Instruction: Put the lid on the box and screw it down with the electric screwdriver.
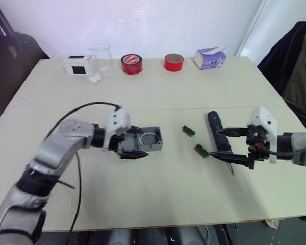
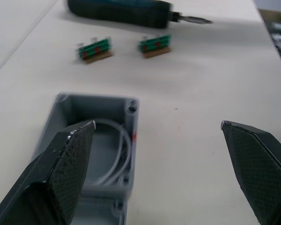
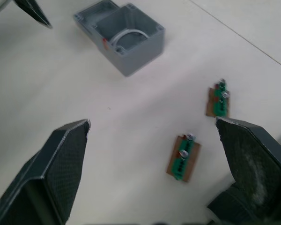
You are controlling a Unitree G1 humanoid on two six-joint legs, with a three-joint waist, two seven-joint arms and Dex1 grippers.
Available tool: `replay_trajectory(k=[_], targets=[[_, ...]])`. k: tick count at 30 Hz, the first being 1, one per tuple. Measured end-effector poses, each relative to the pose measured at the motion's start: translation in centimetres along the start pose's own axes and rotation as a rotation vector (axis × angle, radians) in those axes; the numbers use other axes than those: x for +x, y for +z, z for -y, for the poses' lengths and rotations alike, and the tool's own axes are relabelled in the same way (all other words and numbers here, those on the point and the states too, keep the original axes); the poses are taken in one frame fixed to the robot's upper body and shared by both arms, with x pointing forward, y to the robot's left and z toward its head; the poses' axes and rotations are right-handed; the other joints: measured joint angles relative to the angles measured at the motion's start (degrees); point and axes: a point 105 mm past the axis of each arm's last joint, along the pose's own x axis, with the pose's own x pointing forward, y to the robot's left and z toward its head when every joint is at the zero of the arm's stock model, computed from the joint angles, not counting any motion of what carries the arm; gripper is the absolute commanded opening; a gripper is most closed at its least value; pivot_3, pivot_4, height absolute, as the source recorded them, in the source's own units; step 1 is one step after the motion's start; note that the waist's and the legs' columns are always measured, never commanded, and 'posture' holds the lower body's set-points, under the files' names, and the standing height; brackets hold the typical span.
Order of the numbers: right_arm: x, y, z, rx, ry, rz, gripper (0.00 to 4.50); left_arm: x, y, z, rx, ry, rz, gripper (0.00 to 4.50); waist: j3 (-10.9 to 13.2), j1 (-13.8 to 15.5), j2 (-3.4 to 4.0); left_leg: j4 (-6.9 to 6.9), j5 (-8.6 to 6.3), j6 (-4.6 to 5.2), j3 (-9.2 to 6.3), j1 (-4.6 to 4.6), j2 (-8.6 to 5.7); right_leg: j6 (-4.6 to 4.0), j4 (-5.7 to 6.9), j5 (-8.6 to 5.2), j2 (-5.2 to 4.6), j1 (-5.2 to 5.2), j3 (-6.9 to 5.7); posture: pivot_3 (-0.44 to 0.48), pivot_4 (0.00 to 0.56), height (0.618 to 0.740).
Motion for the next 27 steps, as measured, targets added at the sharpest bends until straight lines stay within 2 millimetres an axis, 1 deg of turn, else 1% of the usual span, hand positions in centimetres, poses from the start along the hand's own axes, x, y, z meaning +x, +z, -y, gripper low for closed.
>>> replay_trajectory(k=[3,6,7,8,9,10,12,13,15,16,18,19,23,27], targets=[[0.1,-0.1,-0.4,0.009,-0.003,0.007,4.5,1.3,-1.0,-0.3,0.045,-0.054,-0.058,4.43,-0.01,-0.02,0.01,0.0,-0.01,0.03,0.0,0.0,0.03,0.0,0.06,0.0,0.03,-0.03,0.03,0.0,0.15,0.74],[0.2,-0.4,-0.9,0.03,-0.016,0.009,4.5,2.2,-2.5,-0.6,0.079,-0.091,-0.133,4.43,-0.01,0.18,0.01,0.01,-0.01,0.03,-0.02,-0.02,0.02,0.0,0.1,0.0,0.03,-0.05,0.03,0.0,0.15,0.74],[0.1,-0.5,-1.0,0.034,-0.019,0.009,4.5,2.3,-2.6,-0.7,0.091,-0.097,-0.146,4.43,-0.01,0.19,0.01,0.02,-0.01,0.03,-0.02,-0.02,0.02,0.0,0.1,0.0,0.02,-0.05,0.03,0.0,0.15,0.74],[0.0,-0.5,-1.2,0.035,-0.025,0.009,4.5,2.5,-2.8,-0.7,0.103,-0.101,-0.154,4.21,-0.01,0.2,0.01,0.03,-0.01,0.03,-0.01,-0.02,0.01,0.0,0.11,0.0,0.01,-0.05,0.04,0.0,0.15,0.74],[0.0,-0.5,-1.3,0.036,-0.029,0.009,4.5,2.7,-2.8,-0.8,0.111,-0.105,-0.153,3.89,-0.01,0.19,0.01,0.05,-0.01,0.03,-0.01,-0.03,0.01,0.01,0.1,0.0,0.0,-0.04,0.04,0.0,0.15,0.74],[-0.1,-0.5,-1.3,0.035,-0.033,0.008,4.5,2.8,-2.8,-0.8,0.12,-0.107,-0.155,3.67,-0.01,0.19,0.01,0.06,-0.01,0.03,-0.01,-0.03,0.01,0.01,0.11,0.0,-0.01,-0.04,0.04,0.0,0.15,0.74],[-0.2,-0.5,-1.4,0.037,-0.041,0.012,4.5,3.1,-2.8,-1.1,0.143,-0.109,-0.16,2.76,-0.01,0.19,0.0,0.06,-0.01,0.03,-0.02,-0.04,0.01,0.01,0.11,0.0,-0.01,-0.04,0.04,0.0,0.15,0.74],[-0.2,-0.4,-1.4,0.036,-0.044,0.014,4.5,3.2,-2.7,-1.3,0.153,-0.107,-0.162,2.46,-0.01,0.19,0.0,0.06,-0.01,0.03,-0.02,-0.04,0.01,0.01,0.11,0.0,0.0,-0.04,0.04,0.0,0.15,0.74],[-0.3,-0.4,-1.4,0.034,-0.051,0.015,4.5,3.7,-2.5,-1.4,0.17,-0.12,-0.157,1.58,-0.01,0.19,0.01,0.06,-0.02,0.03,-0.02,-0.04,0.01,0.01,0.11,0.0,0.0,-0.05,0.04,0.0,0.15,0.74],[-0.3,-0.5,-1.4,0.036,-0.055,0.014,4.5,3.9,-2.6,-1.3,0.175,-0.132,-0.155,1.31,-0.01,0.18,0.01,0.06,-0.02,0.04,-0.02,-0.04,0.01,0.01,0.11,0.0,0.0,-0.04,0.04,0.0,0.15,0.74],[-0.3,-0.5,-1.4,0.04,-0.057,0.013,4.5,4.3,-2.5,-1.4,0.182,-0.148,-0.154,0.41,-0.01,0.19,0.01,0.06,-0.02,0.04,-0.02,-0.05,0.01,0.01,0.12,0.01,0.0,-0.05,0.04,0.0,0.15,0.74],[-0.3,-0.5,-1.4,0.04,-0.057,0.013,4.5,4.5,-2.3,-1.5,0.2,-0.158,-0.157,0.09,-0.01,0.19,0.01,0.07,-0.02,0.04,-0.02,-0.05,0.01,0.02,0.12,0.01,0.01,-0.05,0.03,0.0,0.15,0.74],[-0.3,-0.5,-1.5,0.043,-0.053,0.017,4.5,5.4,-1.8,-1.4,0.262,-0.224,-0.172,0.09,-0.01,0.39,0.01,0.09,-0.02,0.04,-0.03,-0.07,-0.01,0.02,0.11,0.01,0.0,-0.04,0.04,0.0,0.15,0.74],[-0.3,-0.5,-1.5,0.046,-0.053,0.021,4.5,6.3,-1.3,-1.5,0.365,-0.33,-0.208,0.09,-0.01,0.63,0.0,0.12,-0.02,0.04,-0.03,-0.09,-0.04,0.03,0.1,0.01,0.0,-0.04,0.04,0.0,0.15,0.74]])
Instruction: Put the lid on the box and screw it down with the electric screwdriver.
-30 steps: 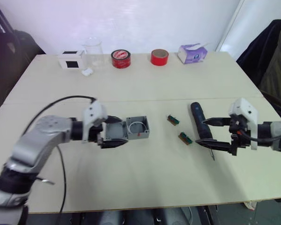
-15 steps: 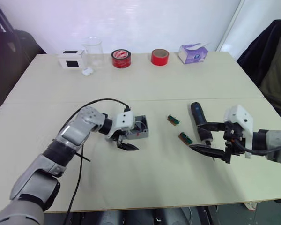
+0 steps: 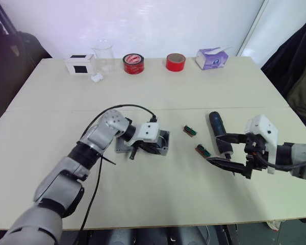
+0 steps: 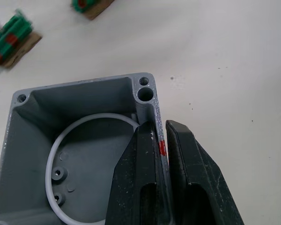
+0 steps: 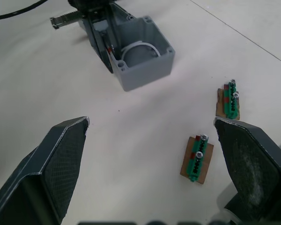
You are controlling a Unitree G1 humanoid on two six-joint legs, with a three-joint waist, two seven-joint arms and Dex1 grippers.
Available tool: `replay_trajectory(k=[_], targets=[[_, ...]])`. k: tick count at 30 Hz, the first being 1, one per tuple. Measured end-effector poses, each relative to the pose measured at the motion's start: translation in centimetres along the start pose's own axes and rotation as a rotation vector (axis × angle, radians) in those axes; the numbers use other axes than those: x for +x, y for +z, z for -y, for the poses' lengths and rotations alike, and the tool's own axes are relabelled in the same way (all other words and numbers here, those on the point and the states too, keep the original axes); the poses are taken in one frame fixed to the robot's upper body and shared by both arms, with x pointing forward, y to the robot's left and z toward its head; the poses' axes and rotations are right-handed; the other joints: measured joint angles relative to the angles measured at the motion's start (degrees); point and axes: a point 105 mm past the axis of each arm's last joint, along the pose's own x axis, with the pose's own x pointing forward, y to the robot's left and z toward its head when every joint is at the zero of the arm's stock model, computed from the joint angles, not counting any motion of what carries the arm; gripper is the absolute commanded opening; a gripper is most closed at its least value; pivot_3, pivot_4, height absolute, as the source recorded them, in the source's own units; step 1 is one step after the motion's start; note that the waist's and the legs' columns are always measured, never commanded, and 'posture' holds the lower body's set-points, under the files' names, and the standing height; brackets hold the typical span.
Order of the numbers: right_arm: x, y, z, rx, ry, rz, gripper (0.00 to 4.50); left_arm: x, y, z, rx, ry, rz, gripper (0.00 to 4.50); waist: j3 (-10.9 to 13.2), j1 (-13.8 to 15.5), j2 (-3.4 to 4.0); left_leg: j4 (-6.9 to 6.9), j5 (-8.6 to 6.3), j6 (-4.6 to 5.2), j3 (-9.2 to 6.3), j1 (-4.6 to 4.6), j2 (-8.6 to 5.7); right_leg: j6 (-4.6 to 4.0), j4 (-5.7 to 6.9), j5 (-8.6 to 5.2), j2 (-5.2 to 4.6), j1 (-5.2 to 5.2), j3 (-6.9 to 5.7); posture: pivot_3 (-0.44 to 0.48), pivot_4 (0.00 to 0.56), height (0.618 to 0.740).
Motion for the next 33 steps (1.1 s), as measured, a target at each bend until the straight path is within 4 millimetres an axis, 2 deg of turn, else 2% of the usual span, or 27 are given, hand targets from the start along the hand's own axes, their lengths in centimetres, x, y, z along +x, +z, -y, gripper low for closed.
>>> replay_trajectory(k=[9,17,20,24,28,29,33], targets=[[-0.2,0.0,0.1,0.004,-0.02,0.003,4.5,1.0,0.3,-1.0,0.127,-0.107,-0.016,0.09,0.0,0.92,0.0,0.02,-0.01,0.02,-0.01,-0.03,-0.01,0.01,0.0,0.01,0.01,-0.01,0.0,0.0,0.15,0.74],[-0.2,0.1,0.0,0.0,-0.025,0.003,4.5,1.8,0.8,-1.3,0.157,-0.148,0.013,0.09,0.0,0.88,0.0,0.03,-0.02,0.05,-0.04,-0.08,-0.02,0.08,-0.03,0.04,0.0,-0.02,0.0,0.0,0.15,0.74],[-0.2,0.0,0.0,0.002,-0.028,0.001,4.5,1.8,0.7,-1.5,0.155,-0.15,-0.002,1.11,0.0,0.83,0.0,0.03,-0.02,0.05,-0.05,-0.07,-0.02,0.08,-0.02,0.04,0.01,-0.03,0.0,0.0,0.15,0.74],[-0.2,0.0,0.0,0.005,-0.029,-0.001,4.5,1.8,0.5,-1.5,0.139,-0.143,0.002,2.8,0.0,0.8,0.0,0.04,-0.02,0.05,-0.05,-0.23,-0.01,0.08,0.04,0.05,0.02,-0.21,0.0,0.0,0.15,0.74],[-0.1,0.1,0.0,0.002,-0.027,0.0,4.5,1.3,0.9,-1.8,0.138,-0.123,0.016,4.27,0.0,0.76,0.0,0.12,-0.01,0.05,-0.06,-0.55,0.0,0.09,0.14,0.06,0.04,-0.57,0.0,0.0,0.15,0.74],[-0.1,0.1,0.0,-0.001,-0.025,0.001,4.5,1.0,1.2,-2.0,0.134,-0.116,0.025,4.44,0.0,0.75,0.0,0.14,-0.01,0.05,-0.06,-0.61,0.0,0.1,0.16,0.06,0.04,-0.63,-0.01,0.0,0.15,0.74],[0.2,0.6,-0.2,-0.019,-0.004,0.008,4.5,-2.0,3.7,-3.0,0.134,-0.015,0.106,4.44,-0.01,0.64,0.01,0.16,-0.01,0.05,-0.07,-0.65,0.02,0.1,0.19,0.07,0.05,-0.68,-0.01,0.0,0.15,0.74]])
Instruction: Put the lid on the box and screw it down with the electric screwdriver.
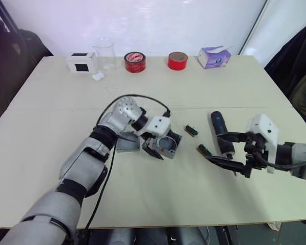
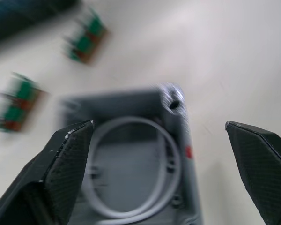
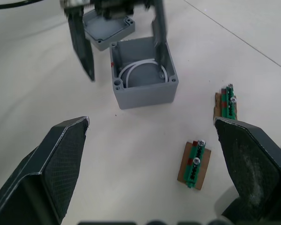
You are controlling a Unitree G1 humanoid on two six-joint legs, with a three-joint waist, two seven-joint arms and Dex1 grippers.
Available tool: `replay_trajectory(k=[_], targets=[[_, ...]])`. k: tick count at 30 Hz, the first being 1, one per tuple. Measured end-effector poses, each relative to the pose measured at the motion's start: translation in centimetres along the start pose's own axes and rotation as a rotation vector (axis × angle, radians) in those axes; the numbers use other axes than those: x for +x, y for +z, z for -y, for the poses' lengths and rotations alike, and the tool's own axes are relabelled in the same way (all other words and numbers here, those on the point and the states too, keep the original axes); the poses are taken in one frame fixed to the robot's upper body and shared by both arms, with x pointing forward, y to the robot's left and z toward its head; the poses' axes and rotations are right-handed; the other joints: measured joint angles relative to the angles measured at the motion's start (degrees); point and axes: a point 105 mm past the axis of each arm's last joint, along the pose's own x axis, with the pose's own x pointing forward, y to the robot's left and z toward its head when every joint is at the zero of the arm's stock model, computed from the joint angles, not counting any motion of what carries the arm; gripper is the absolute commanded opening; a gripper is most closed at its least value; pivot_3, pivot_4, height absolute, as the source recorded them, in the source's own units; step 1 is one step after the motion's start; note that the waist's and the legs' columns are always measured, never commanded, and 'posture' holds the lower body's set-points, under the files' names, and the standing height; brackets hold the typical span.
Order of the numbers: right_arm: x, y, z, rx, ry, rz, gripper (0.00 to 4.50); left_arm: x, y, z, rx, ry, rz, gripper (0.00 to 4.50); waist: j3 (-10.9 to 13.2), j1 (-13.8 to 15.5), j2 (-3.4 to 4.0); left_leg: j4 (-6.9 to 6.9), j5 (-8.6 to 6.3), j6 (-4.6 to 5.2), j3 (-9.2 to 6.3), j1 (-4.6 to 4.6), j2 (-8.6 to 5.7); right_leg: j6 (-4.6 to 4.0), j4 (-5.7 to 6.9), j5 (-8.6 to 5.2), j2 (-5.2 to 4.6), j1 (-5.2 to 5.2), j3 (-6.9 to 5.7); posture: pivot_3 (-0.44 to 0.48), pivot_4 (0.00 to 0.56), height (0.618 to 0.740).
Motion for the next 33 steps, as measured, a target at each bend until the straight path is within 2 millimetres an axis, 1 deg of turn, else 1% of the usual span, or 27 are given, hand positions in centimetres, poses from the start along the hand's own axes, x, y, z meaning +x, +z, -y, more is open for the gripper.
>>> replay_trajectory(k=[3,5,6,9,12,15,16,18,19,22,26,30,33], targets=[[0.1,0.3,0.1,-0.005,0.009,0.008,4.5,-2.5,0.7,0.1,-0.03,0.097,0.023,4.44,-0.03,-0.46,0.05,-0.01,0.0,0.0,-0.01,0.02,0.02,0.0,0.04,0.0,0.01,-0.01,0.0,0.0,0.15,0.74],[0.3,0.6,0.2,-0.01,0.019,0.015,4.5,-3.6,0.8,0.3,-0.087,0.205,0.069,4.44,-0.03,-0.73,0.07,0.0,0.0,0.0,-0.02,0.03,0.02,0.0,0.1,0.0,-0.03,0.0,0.0,0.0,0.15,0.74],[0.6,0.9,0.2,-0.018,0.037,0.018,4.5,-4.2,0.8,0.2,-0.146,0.313,0.106,4.44,-0.04,-0.88,0.07,0.01,0.01,-0.01,-0.04,0.02,0.02,0.0,0.11,0.0,-0.03,0.0,-0.02,0.0,0.15,0.74],[1.4,1.7,-0.1,-0.057,0.088,0.032,4.5,-6.3,-0.7,0.5,-0.354,0.618,0.13,4.44,-0.03,-1.2,0.06,0.03,0.01,-0.01,-0.1,0.01,0.03,0.0,0.12,0.0,-0.07,0.0,-0.01,0.0,0.15,0.74],[1.9,1.8,-0.1,-0.064,0.111,0.029,4.5,-7.7,-1.4,1.1,-0.481,0.784,0.107,4.44,-0.04,-0.99,0.06,0.03,0.03,-0.05,-0.12,-0.01,0.01,0.0,0.13,0.0,-0.1,0.0,-0.04,0.0,0.15,0.74],[2.4,2.1,0.1,-0.081,0.143,0.031,4.5,-9.9,-2.4,1.9,-0.67,1.097,0.067,4.44,-0.04,-0.92,0.06,0.1,0.03,-0.05,-0.12,-0.04,-0.01,0.04,0.13,0.02,-0.16,0.0,-0.04,0.0,0.15,0.74],[2.5,2.2,0.1,-0.085,0.15,0.032,4.5,-10.3,-2.7,2.0,-0.712,1.155,0.057,4.44,-0.04,-0.78,0.05,0.12,0.03,-0.05,-0.12,-0.04,-0.01,0.04,0.14,0.02,-0.16,0.01,-0.04,0.0,0.15,0.74],[2.7,2.2,0.1,-0.092,0.168,0.031,4.5,-11.1,-3.6,3.0,-0.799,1.284,0.02,4.44,-0.05,-0.78,0.05,0.12,0.03,-0.05,-0.11,-0.03,-0.02,0.04,0.14,0.03,-0.15,0.01,-0.06,0.0,0.15,0.74],[2.8,2.2,0.2,-0.09,0.172,0.031,4.5,-11.2,-3.9,3.6,-0.847,1.324,0.018,4.44,-0.05,-0.85,0.05,0.12,0.02,-0.05,-0.11,-0.04,-0.01,0.04,0.14,0.03,-0.16,0.01,-0.05,0.0,0.15,0.74],[2.9,2.1,0.4,-0.091,0.175,0.024,4.5,-10.5,-4.9,5.1,-0.965,1.379,-0.005,4.44,-0.05,-0.81,0.04,0.13,0.03,-0.07,-0.11,-0.02,-0.01,0.03,0.17,0.03,-0.18,0.02,-0.03,0.0,0.15,0.74],[2.9,2.2,0.5,-0.099,0.187,0.028,4.5,-9.2,-7.0,7.9,-1.148,1.425,-0.069,4.44,-0.05,-0.94,0.04,0.12,0.04,-0.08,-0.12,-0.01,-0.01,0.02,0.19,0.04,-0.2,0.02,-0.02,0.0,0.15,0.74],[2.9,2.5,0.6,-0.108,0.187,0.034,4.5,-8.9,-8.1,9.0,-1.226,1.475,-0.098,4.44,-0.05,-0.88,0.04,0.12,0.05,-0.11,-0.11,0.0,-0.01,0.0,0.2,0.05,-0.25,0.02,-0.02,0.0,0.15,0.74],[2.9,2.5,0.6,-0.108,0.186,0.034,4.5,-8.7,-8.8,9.6,-1.249,1.491,-0.116,4.44,-0.05,-0.88,0.04,0.12,0.05,-0.11,-0.12,0.0,-0.01,-0.01,0.2,0.05,-0.28,0.02,-0.03,0.0,0.15,0.74]])
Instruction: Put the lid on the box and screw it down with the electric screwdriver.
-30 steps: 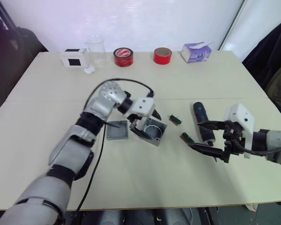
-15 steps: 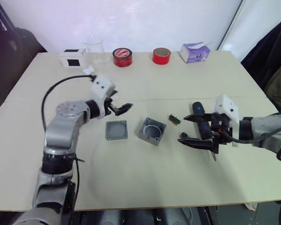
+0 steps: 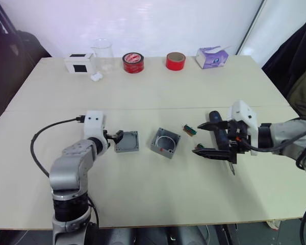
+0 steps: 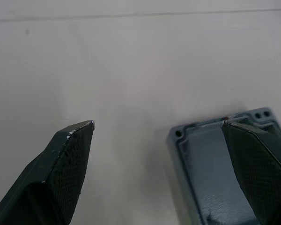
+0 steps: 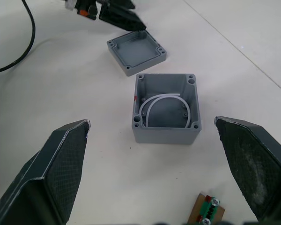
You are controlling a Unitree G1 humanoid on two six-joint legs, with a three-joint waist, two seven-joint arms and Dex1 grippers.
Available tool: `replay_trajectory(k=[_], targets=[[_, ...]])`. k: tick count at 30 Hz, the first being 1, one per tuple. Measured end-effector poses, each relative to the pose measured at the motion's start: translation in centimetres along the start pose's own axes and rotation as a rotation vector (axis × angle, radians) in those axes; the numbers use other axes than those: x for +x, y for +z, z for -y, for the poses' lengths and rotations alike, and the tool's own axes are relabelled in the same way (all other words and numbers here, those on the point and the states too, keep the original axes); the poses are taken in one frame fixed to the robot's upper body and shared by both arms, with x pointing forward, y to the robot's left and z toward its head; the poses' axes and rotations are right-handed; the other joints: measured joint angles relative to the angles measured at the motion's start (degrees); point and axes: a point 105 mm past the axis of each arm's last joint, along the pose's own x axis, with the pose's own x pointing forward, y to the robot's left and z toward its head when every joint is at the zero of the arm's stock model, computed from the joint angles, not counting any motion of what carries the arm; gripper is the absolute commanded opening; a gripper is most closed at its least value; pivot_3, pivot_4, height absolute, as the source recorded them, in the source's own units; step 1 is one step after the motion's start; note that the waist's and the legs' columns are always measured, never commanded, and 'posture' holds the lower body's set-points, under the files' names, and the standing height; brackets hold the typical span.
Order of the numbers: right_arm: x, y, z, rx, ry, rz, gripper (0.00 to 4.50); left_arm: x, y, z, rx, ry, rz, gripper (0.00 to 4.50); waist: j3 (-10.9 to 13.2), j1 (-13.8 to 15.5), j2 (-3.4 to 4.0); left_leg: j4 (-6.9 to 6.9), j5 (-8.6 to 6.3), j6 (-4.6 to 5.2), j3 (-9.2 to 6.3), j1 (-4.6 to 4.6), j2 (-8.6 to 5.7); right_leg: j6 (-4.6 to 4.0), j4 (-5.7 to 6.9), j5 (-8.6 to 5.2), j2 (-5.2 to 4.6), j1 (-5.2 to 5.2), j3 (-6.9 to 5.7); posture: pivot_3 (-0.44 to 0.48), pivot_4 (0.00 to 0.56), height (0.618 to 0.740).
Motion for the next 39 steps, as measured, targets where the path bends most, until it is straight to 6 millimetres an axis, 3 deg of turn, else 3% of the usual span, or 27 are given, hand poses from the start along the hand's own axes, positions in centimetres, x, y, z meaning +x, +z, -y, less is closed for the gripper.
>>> replay_trajectory(k=[4,7,17,18,23,25,27,29,30,39], targets=[[0.0,0.0,0.0,0.002,-0.005,0.0,4.5,0.6,-1.4,0.0,-0.026,0.007,-0.026,4.44,-0.02,0.11,0.01,0.0,0.0,0.0,0.01,0.01,-0.01,-0.01,0.0,0.01,-0.06,0.01,0.0,0.0,0.15,0.74],[0.0,-0.1,0.0,0.007,-0.011,-0.004,4.5,1.0,-1.4,0.2,-0.033,0.008,-0.016,3.81,-0.05,0.43,0.05,0.0,0.0,0.0,0.04,0.06,-0.02,-0.03,0.0,0.03,-0.07,0.03,0.0,0.0,0.15,0.74],[-0.1,-0.3,-0.1,0.019,-0.028,-0.008,4.5,1.3,-1.9,1.3,-0.027,-0.051,-0.025,0.22,-0.2,1.05,0.08,0.0,0.0,0.0,0.07,0.09,-0.02,-0.04,0.0,0.03,-0.07,0.05,0.0,0.0,0.15,0.74],[-0.1,-0.3,-0.1,0.019,-0.03,-0.009,4.5,1.2,-1.8,1.3,-0.026,-0.052,-0.027,0.04,-0.26,1.03,0.11,0.0,0.0,0.0,0.07,0.1,-0.02,-0.04,0.0,0.03,-0.06,0.05,0.0,0.0,0.15,0.74],[0.0,-0.3,-0.2,0.031,-0.03,-0.002,4.5,1.3,-1.2,1.4,-0.046,-0.069,-0.022,0.04,-0.31,1.05,0.14,0.0,0.01,0.0,0.07,0.09,-0.01,-0.04,0.01,0.03,0.05,0.06,0.0,0.0,0.15,0.74],[0.2,0.0,-0.3,0.07,-0.022,0.04,4.5,1.4,1.0,1.9,-0.081,-0.116,0.08,0.04,-0.28,1.16,0.08,0.02,0.02,-0.03,0.03,0.04,-0.01,-0.04,0.01,0.04,0.04,0.06,-0.02,0.0,0.15,0.74],[0.7,0.5,-0.4,0.131,-0.017,0.097,4.5,1.0,4.5,2.9,-0.073,-0.194,0.238,0.04,-0.28,1.13,0.08,0.06,0.02,-0.04,0.04,0.02,-0.01,-0.04,0.0,0.04,0.03,0.06,-0.02,0.0,0.15,0.74],[1.4,1.2,-0.3,0.223,-0.014,0.161,4.5,-0.3,8.5,4.3,-0.055,-0.291,0.426,0.04,-0.29,1.1,0.09,0.05,0.02,-0.04,0.07,0.02,-0.02,-0.05,-0.01,0.05,-0.07,0.06,-0.01,0.0,0.15,0.74],[1.5,1.2,-0.2,0.252,-0.018,0.17,4.5,-0.8,9.4,4.9,-0.053,-0.321,0.477,0.04,-0.3,1.1,0.1,0.05,0.02,-0.04,0.08,0.02,-0.02,-0.05,-0.03,0.05,-0.08,0.06,-0.01,0.0,0.15,0.74],[5.5,3.1,1.2,0.705,-0.004,0.373,4.5,-2.2,10.5,9.3,0.017,-0.567,0.609,0.04,-0.32,0.69,0.1,0.04,0.04,-0.06,0.09,-0.02,0.03,-0.09,0.03,0.08,0.11,-0.02,0.04,0.0,0.15,0.74]])
